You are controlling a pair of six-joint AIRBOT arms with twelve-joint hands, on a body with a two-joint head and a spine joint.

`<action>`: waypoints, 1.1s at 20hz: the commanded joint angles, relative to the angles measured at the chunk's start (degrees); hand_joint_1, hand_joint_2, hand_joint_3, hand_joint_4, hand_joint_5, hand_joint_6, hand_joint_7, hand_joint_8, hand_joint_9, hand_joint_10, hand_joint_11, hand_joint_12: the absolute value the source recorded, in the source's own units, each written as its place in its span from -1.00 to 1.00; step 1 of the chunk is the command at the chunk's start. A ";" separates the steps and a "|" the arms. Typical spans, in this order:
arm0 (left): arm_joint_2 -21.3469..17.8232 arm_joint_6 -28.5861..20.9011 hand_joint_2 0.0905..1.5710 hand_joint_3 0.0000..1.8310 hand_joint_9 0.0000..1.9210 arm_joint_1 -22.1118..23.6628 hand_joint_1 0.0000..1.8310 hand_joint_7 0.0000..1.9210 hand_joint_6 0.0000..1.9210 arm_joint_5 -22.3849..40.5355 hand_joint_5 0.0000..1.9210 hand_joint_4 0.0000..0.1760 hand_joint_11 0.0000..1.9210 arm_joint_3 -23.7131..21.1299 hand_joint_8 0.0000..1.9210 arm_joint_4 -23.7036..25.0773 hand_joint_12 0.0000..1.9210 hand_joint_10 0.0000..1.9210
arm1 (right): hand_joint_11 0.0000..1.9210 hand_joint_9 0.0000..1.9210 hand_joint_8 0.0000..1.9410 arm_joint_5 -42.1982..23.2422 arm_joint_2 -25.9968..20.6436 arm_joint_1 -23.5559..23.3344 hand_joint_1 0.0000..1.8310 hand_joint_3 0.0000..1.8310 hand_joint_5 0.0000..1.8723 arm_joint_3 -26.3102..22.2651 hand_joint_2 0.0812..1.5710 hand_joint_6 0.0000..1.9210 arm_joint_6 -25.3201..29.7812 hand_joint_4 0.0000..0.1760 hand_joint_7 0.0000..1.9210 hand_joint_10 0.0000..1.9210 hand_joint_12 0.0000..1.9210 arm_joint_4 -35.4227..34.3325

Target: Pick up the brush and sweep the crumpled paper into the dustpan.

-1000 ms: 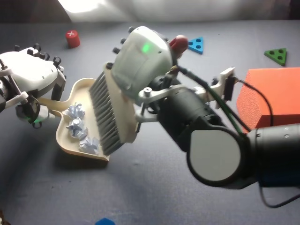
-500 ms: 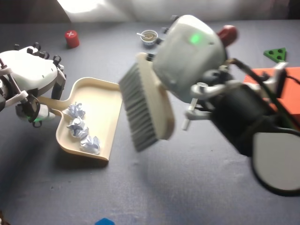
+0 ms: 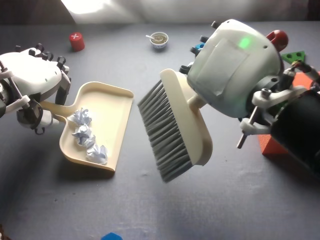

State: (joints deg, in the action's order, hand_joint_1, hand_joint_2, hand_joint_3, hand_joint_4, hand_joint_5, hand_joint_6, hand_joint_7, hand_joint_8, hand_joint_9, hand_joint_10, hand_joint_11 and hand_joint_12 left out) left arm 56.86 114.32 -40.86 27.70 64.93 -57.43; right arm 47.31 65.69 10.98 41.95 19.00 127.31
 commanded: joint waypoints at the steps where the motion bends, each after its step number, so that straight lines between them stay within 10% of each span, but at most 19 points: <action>1: -0.29 0.52 0.47 -1.00 -0.73 0.77 0.12 -0.73 0.25 4.57 -0.13 -0.59 -1.00 0.27 -1.00 2.01 -0.34 -1.00 | 0.46 0.31 1.00 4.37 -1.39 -0.79 0.67 -1.00 -0.10 -0.31 0.52 1.00 -0.84 -1.00 -0.06 1.00 1.00 4.85; 2: -0.33 0.55 0.38 -1.00 -0.74 0.75 0.13 -0.73 -0.38 4.53 -0.32 -0.86 -1.00 0.25 -0.99 2.01 -0.36 -0.99 | 0.46 0.31 1.00 4.37 -2.15 0.02 0.67 -1.00 -0.10 -0.41 0.51 1.00 -0.74 -1.00 -0.05 1.00 1.00 4.85; 5: -0.42 0.60 0.18 -1.00 -0.73 0.75 0.10 -0.75 -0.96 4.46 -0.50 -0.07 -0.99 0.27 -1.00 2.01 -0.29 -1.00 | 0.45 0.28 1.00 4.38 -4.35 3.09 0.65 -1.00 -0.14 -1.31 0.50 0.80 -0.70 -1.00 -0.09 1.00 1.00 5.08; 10: -0.62 0.60 0.08 -1.00 -0.74 0.89 0.06 -0.79 -1.00 4.49 -0.70 0.09 -0.99 0.12 -1.00 2.01 -0.26 -1.00 | 0.43 0.29 1.00 5.28 -4.83 5.80 0.58 -1.00 -0.14 -2.45 0.50 1.00 -1.49 -1.00 -0.04 1.00 1.00 7.30; 13: -0.83 0.60 0.08 -1.00 -0.73 1.30 0.03 -0.78 -1.00 4.27 -0.68 0.05 -0.97 0.10 -1.00 2.01 -0.26 -1.00 | 0.19 0.05 1.00 5.88 -4.52 5.83 0.28 -1.00 0.06 -3.33 0.38 -0.01 -5.28 -1.00 -0.07 1.00 1.00 5.33; 14: -0.89 1.02 0.08 -1.00 -0.73 1.69 0.03 -0.78 -1.00 4.12 -0.71 0.06 -0.99 0.11 -1.00 1.77 -0.26 -1.00 | 0.04 -0.07 1.00 6.25 -4.51 5.94 0.28 -1.00 0.07 -3.80 0.37 0.00 -5.61 -1.00 -0.16 1.00 1.00 4.93; 16: -1.11 1.32 0.07 -1.00 -0.72 2.25 0.05 -0.77 -0.98 3.75 -0.67 0.08 -0.97 0.06 -0.99 1.56 -0.26 -0.99 | -0.32 -0.36 1.00 6.81 -4.56 6.08 0.21 -1.00 -0.52 -4.72 0.11 0.68 -6.31 -1.00 -0.41 1.00 1.00 4.80; 18: -1.60 1.48 0.08 -1.00 -0.72 3.16 0.02 -0.77 -0.99 3.13 -0.68 -0.02 -0.98 -0.15 -1.00 1.56 -0.26 -1.00 | -0.74 -0.68 0.81 6.86 -4.99 6.09 0.00 -1.00 -0.52 -5.61 0.12 0.36 -6.50 -1.00 -0.66 0.97 1.00 4.72; 20: -2.61 1.99 0.10 -0.99 -0.73 5.61 0.03 -0.77 -0.99 2.16 -0.68 -0.08 -0.99 -0.44 -1.00 1.43 -0.26 -1.00 | -0.78 -0.49 -0.53 6.84 -5.84 6.09 -0.17 -1.00 -0.42 -6.71 0.06 -0.66 -6.51 -1.00 -0.41 -0.22 0.48 4.10; 22: -3.76 6.38 0.11 -0.99 -0.74 8.87 0.03 -0.79 -0.99 0.37 -0.68 -0.03 -1.00 -0.93 -1.00 -0.96 -0.27 -1.00 | -0.75 -0.45 -0.97 6.84 -6.82 6.09 -0.39 -1.00 -0.56 -7.69 0.08 -0.98 -6.45 -1.00 -0.46 -0.91 -0.17 3.76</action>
State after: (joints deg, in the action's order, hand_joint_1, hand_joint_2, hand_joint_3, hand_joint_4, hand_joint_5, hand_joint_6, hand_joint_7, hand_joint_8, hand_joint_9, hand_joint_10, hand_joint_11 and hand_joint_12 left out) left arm 53.17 121.01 -31.57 23.99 63.92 -60.18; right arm 49.98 59.22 17.34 34.28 13.21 126.98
